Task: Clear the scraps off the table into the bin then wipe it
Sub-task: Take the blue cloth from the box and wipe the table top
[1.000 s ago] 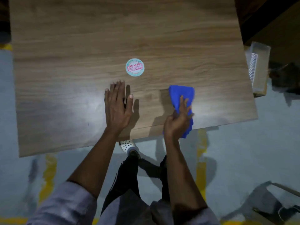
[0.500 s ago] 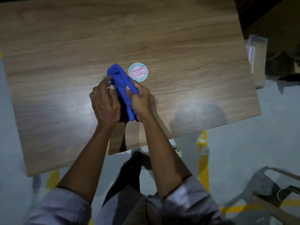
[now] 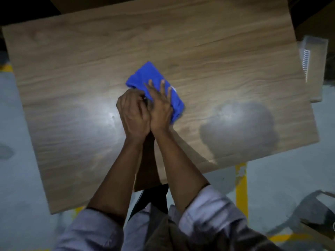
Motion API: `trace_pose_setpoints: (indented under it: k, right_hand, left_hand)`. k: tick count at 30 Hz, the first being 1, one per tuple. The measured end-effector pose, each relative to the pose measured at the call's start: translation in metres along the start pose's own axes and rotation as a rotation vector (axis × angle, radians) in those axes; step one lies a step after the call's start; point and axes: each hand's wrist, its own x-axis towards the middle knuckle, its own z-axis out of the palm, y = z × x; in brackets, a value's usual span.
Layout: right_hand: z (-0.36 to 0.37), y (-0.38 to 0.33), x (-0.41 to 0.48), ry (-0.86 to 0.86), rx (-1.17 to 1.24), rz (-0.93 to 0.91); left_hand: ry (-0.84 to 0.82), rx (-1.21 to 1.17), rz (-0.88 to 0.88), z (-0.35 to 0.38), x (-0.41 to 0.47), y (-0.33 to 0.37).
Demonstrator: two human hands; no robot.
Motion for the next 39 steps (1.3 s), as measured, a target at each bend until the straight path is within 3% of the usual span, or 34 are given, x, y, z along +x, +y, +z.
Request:
trace_pose_setpoints:
  k: [3,5,7,9,11,15,21,23,26,29,32,34,37,39]
  right_hand:
    - [0.0,-0.025,0.039,-0.226,0.475,0.257]
    - [-0.019,-0.025,0.068,-0.149,0.656,0.401]
    - [-0.042,-0.009,0.089,0.078,0.512,0.349]
    - [-0.055,0.012,0.103,0.272,0.21,0.195]
    - [-0.051,0.034,0.114,0.329,-0.077,0.158]
    - [-0.01,0.051,0.12,0.113,-0.431,0.039]
    - [0.027,0.004,0.131,-0.193,-0.299,-0.256]
    - [0.007,0.021,0.144,-0.156,-0.401,-0.202]
    - [-0.024,0.046,0.168,0.078,-0.534,0.129]
    - [-0.014,0.041,0.205,0.047,-0.576,0.267]
    - [0.018,0.016,0.241,-0.079,-0.545,0.142]
    - [0.044,-0.006,0.242,-0.238,-0.564,-0.052]
    - [0.066,-0.04,0.203,-0.479,-0.433,-0.401]
    - [0.06,-0.046,0.175,-0.547,-0.352,-0.469]
  left_hand:
    - [-0.007,0.09,-0.097,-0.008,0.023,-0.005]
    - [-0.063,0.104,-0.047,-0.005,0.035,-0.001]
    - [-0.098,0.096,0.001,0.008,0.048,0.004]
    - [-0.115,0.105,0.024,0.024,0.062,0.004]
    - [-0.128,0.158,0.033,0.038,0.078,-0.005]
    - [-0.128,0.189,-0.026,0.055,0.103,-0.025]
    - [-0.157,0.262,-0.061,0.052,0.114,-0.031]
    - [-0.199,0.303,-0.035,0.046,0.124,-0.032]
    - [-0.229,0.435,-0.078,0.041,0.131,-0.029]
    - [-0.246,0.485,-0.187,0.042,0.129,-0.027]
    - [-0.279,0.479,-0.186,0.035,0.128,-0.034]
    - [-0.298,0.473,-0.139,0.03,0.127,-0.04]
    - [-0.281,0.448,-0.144,0.023,0.125,-0.05]
    - [-0.199,0.455,-0.197,0.017,0.12,-0.055]
